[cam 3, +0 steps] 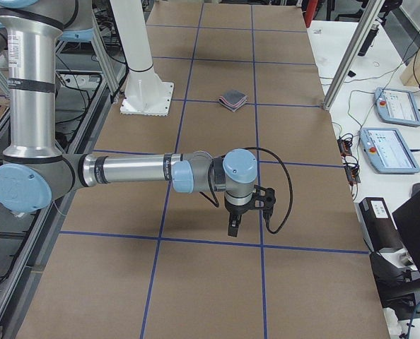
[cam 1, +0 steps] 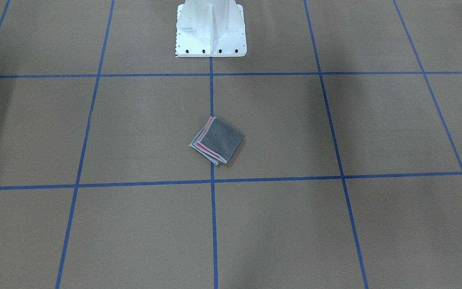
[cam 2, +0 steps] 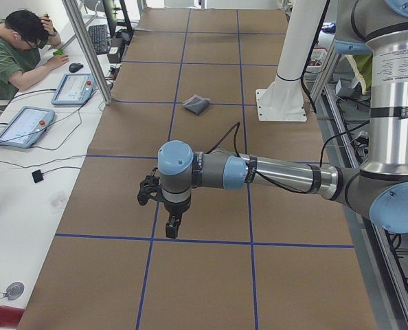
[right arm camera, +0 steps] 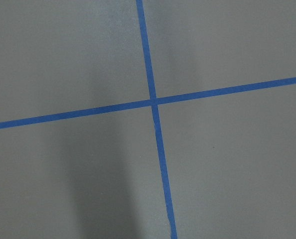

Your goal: Fold towel twice with both arms

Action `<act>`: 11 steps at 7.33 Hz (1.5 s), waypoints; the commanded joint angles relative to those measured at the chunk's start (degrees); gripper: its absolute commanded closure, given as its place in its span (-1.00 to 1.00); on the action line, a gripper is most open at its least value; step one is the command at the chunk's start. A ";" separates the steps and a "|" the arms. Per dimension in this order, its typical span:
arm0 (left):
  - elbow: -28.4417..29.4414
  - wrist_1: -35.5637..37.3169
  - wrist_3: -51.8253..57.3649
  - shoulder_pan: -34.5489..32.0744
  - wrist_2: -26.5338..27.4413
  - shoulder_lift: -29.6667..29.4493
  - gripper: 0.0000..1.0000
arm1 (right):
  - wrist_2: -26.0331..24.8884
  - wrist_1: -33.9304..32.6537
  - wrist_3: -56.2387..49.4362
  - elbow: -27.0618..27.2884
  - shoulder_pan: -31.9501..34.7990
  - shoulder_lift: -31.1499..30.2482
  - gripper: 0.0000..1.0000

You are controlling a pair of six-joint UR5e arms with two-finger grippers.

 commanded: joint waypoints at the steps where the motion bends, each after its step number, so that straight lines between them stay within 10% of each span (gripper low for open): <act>1: 1.18 -0.15 0.36 0.29 0.09 0.17 -1.00 | 0.05 0.00 0.00 -0.10 0.00 -0.01 -1.00; 11: 2.24 -0.23 0.46 0.29 0.00 0.25 -1.00 | -0.12 0.09 0.09 -0.28 0.00 0.08 -1.00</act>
